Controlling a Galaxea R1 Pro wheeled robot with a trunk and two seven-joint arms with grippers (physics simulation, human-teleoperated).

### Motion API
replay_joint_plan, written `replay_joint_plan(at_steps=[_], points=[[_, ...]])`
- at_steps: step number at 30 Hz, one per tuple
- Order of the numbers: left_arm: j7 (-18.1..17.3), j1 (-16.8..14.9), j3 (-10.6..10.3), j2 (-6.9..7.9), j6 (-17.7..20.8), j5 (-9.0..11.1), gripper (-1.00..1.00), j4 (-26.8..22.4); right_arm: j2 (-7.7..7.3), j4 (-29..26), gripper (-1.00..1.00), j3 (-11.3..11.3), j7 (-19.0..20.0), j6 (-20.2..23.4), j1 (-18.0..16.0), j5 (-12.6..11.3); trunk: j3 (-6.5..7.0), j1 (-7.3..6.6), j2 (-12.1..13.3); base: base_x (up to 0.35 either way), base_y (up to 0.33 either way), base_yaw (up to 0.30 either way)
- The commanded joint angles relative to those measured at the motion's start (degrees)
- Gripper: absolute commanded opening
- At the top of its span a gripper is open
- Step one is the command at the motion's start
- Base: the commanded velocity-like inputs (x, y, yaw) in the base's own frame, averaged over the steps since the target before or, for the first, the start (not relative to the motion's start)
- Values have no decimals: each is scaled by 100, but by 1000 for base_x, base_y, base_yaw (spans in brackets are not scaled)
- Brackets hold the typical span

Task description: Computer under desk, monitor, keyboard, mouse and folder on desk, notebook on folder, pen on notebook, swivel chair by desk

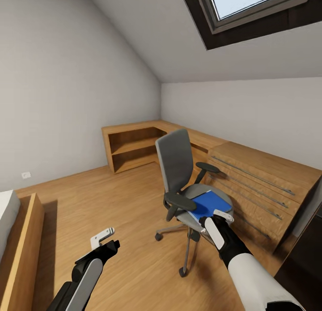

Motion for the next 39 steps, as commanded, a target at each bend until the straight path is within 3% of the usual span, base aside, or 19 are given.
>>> replay_joint_plan(at_steps=[1, 9, 18, 30, 39], points=[[47, -4, -5, 1, 11, 42, 100, -8, -3, -9, 100, 14, -42, 20, -3, -39, -6, 0, -3, 162, 0, 0], [47, -4, -5, 1, 17, 47, 100, -8, -19, -4, 100, 7, -25, 20, -3, -33, -6, 0, -3, 196, 0, 0], [47, -4, -5, 1, 12, 45, 100, -8, -182, 0, 100, -43, -28, 20, -3, -45, -6, 0, -3, 36, 0, 0], [39, -4, -5, -1, 17, 43, 100, -47, -213, 8, 100, -70, -20, 20, -3, -56, -6, 0, -3, 98, 0, 0], [39, -4, -8, -8, 2, 42, 100, -143, -214, 9, 100, -70, -19, 21, -3, -57, -168, 198, -364, 2, 0, 0]])
